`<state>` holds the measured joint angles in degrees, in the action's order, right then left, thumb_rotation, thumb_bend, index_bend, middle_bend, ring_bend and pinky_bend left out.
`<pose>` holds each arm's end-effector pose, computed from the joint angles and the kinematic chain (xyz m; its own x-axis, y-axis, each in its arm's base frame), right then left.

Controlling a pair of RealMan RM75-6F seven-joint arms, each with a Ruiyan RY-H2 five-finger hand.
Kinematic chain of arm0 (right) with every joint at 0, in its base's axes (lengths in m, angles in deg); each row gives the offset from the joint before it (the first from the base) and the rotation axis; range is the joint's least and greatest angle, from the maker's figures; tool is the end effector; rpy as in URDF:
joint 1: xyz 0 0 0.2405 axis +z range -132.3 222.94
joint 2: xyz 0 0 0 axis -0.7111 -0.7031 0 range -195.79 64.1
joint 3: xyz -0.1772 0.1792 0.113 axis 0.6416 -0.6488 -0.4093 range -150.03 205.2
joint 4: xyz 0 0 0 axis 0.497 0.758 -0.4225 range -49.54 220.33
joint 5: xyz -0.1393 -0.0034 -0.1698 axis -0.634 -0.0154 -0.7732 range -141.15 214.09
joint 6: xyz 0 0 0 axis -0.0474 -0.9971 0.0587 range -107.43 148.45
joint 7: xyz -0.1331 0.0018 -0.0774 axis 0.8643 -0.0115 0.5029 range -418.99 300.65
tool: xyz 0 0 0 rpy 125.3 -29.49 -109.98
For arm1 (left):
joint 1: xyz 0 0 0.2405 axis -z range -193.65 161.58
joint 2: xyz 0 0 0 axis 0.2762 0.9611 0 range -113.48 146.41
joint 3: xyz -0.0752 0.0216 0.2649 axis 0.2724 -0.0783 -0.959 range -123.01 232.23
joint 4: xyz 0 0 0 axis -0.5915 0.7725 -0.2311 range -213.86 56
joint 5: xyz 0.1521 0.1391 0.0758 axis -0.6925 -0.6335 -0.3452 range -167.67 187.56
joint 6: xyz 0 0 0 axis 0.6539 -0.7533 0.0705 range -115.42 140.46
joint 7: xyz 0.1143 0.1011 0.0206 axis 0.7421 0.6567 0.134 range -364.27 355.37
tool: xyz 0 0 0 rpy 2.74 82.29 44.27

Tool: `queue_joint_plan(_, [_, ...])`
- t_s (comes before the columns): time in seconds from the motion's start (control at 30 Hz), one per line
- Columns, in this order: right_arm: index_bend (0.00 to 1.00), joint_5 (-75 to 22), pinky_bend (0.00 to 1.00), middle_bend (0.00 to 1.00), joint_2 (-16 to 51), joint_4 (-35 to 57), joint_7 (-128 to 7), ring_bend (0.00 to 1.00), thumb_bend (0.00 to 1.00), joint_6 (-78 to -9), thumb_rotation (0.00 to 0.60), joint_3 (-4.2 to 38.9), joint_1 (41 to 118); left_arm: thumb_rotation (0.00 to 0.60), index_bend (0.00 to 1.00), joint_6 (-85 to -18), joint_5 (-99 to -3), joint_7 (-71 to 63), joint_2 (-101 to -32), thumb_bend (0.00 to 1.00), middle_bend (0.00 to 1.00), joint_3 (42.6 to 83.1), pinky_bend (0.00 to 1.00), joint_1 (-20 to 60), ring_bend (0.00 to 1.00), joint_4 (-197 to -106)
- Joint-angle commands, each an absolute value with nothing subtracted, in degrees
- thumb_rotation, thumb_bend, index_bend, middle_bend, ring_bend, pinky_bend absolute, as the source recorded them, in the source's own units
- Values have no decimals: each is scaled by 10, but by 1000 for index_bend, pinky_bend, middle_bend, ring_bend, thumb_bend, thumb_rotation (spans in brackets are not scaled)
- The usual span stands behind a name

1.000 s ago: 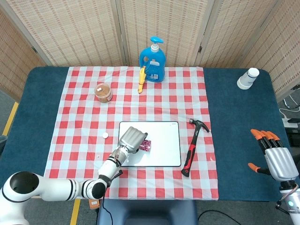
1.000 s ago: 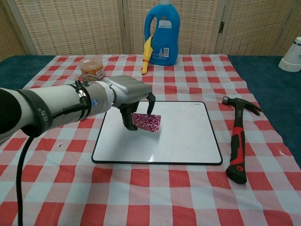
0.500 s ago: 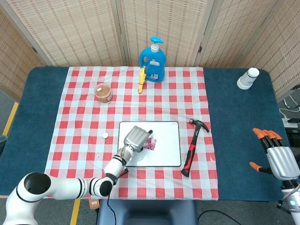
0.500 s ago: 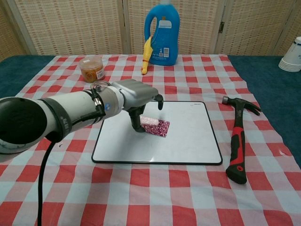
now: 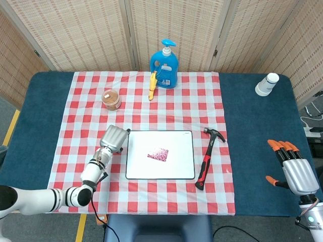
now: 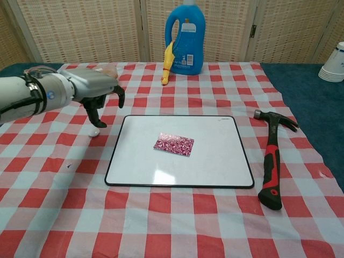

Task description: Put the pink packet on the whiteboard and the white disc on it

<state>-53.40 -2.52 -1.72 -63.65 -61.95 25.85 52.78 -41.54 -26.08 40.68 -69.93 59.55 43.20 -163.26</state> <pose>-0.3395 -0.2057 0.1603 0.4306 -0.0450 0.9014 -0.8993 -0.1060 0.4243 -0.1325 0.4154 -0.0243 0.7484 0.2392 0.6185 0.6597 -0.3648 -0.6571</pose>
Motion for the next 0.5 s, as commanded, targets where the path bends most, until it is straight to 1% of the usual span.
queue_joint_plan(0.03, [56,-537,133,122,-23,-19,-630,54,20,-623,600,260,526,600,358,-421,-278,380,-679,256,1000,578,1000,406,1000,-1640])
queue_joint_plan(0.17, [56,-537,133,122,-22,-21,-624,54,19,-623,600,261,526,600,365,-416,-285,364,-685,258,1000,568,1000,390,1000,-1620])
queue_joint_plan(0.33, [56,-536,133,122,-21,-21,-623,54,20,-623,600,260,526,600,362,-414,-289,353,-695,263,1000,566,1000,383,1000,-1604])
queue_joint_plan(0.5, [56,-528,133,122,-21,-18,-625,54,20,-617,600,257,528,600,362,-418,-308,314,-730,264,1000,580,1000,368,1000,-1561])
